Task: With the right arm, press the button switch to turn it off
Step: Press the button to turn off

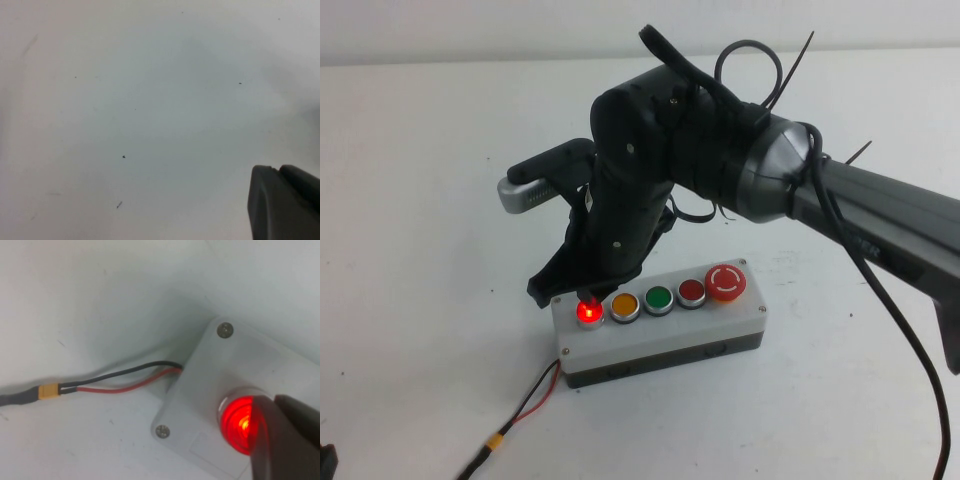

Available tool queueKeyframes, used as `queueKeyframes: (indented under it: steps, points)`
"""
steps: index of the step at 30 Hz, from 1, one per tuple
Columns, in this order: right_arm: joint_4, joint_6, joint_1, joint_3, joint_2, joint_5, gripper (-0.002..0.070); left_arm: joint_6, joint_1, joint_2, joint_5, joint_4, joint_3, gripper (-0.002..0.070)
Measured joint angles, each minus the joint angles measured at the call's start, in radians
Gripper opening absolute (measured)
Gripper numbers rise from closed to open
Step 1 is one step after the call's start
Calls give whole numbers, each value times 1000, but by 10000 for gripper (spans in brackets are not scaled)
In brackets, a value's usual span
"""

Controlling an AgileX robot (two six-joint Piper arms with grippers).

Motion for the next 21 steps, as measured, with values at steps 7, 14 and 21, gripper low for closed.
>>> queueKeyframes:
  steps: [7,14,21]
  points:
    - [2,0,0,0,2,14,-16,0,0,0,0,0,0,-2]
    - [14,-16,0,-11,17,21,-16,0,0,0,0,0,0,-2]
    - [23,-20,0,-18,28,19,-16,0,0,0,0,0,0,-2]
